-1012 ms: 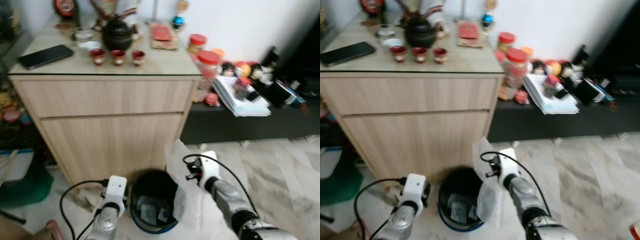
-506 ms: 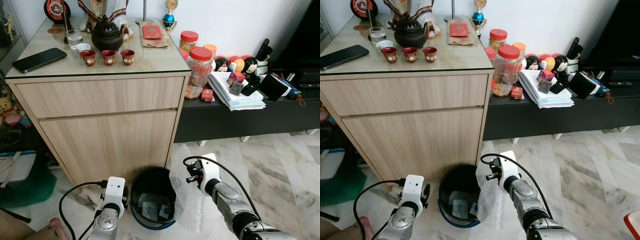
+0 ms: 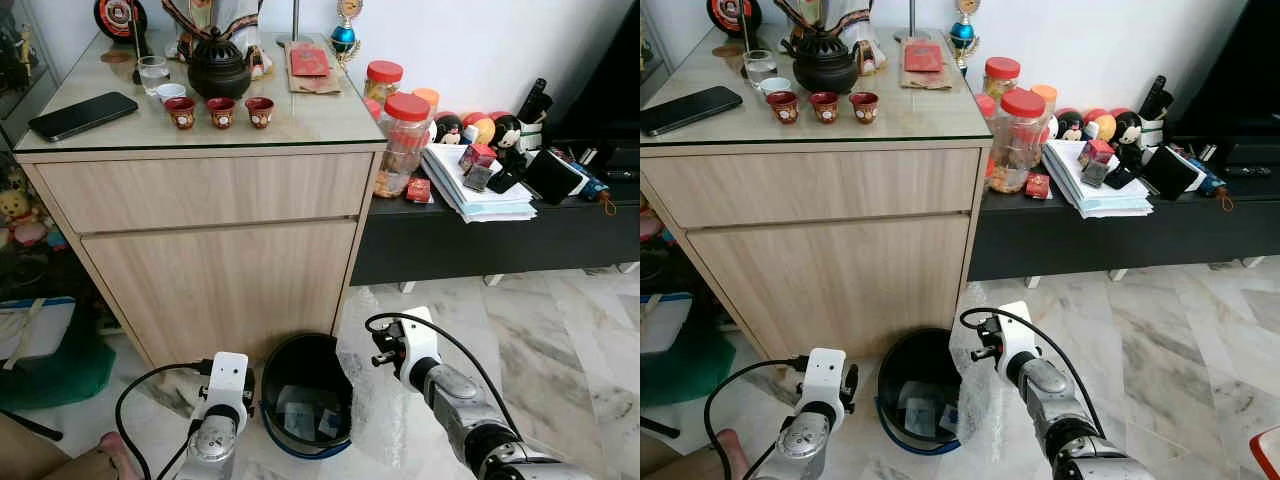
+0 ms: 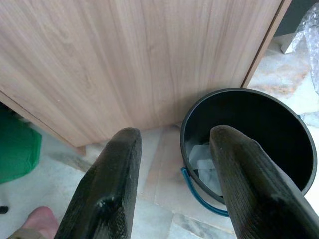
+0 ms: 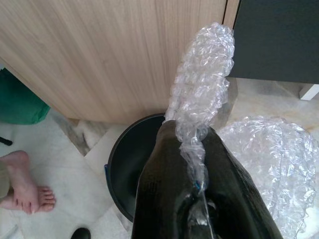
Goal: Picking trash to rubbish bin
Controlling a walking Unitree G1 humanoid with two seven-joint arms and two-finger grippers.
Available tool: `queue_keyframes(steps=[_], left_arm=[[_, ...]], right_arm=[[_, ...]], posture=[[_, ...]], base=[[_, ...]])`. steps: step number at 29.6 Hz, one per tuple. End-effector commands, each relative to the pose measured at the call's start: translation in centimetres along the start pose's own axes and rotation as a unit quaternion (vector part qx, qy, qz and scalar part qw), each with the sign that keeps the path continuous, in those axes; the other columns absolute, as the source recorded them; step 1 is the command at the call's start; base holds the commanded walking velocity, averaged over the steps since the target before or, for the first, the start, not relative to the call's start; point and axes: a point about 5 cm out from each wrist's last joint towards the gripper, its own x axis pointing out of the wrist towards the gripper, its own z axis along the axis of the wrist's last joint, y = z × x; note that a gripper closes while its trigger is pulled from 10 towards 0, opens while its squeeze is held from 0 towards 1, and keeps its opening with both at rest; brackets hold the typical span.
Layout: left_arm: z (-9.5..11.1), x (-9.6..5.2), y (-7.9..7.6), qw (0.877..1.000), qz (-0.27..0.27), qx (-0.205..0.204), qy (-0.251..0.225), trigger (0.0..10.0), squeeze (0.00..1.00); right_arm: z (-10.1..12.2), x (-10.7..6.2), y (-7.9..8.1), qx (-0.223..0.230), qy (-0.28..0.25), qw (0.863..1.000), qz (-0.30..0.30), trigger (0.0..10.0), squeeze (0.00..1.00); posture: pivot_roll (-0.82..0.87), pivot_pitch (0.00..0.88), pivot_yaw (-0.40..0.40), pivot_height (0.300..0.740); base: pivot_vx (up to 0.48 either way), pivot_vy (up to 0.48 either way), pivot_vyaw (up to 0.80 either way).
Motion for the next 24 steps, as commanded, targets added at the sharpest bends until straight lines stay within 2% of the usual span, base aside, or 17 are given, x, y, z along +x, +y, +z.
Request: queue_keyframes(steps=[1, 7, 24], left_arm=[[0.25, 0.09, -0.27, 1.000, 0.001, -0.001, -0.004, 10.0, 0.00], [0.32, 0.16, 0.03, 1.000, 0.009, -0.003, -0.005, 10.0, 0.00], [0.29, 0.17, 0.32, 1.000, 0.019, -0.002, -0.003, 10.0, 0.00]], right_arm=[[0.40, -0.05, -0.28, -0.011, -0.007, 1.000, -0.001, 10.0, 0.00], [0.71, 0.07, -0.24, -0.010, -0.011, 1.000, -0.002, 10.0, 0.00], [1.01, 0.25, -0.03, -0.007, -0.016, 1.000, -0.001, 10.0, 0.00]], posture=[[0.08, 0.028, -0.129, 0.740], [0.08, 0.048, -0.134, 0.740], [0.08, 0.076, -0.135, 0.740]], base=[[0.000, 0.000, 0.00], [0.000, 0.000, 0.00], [0.273, 0.000, 0.00]])
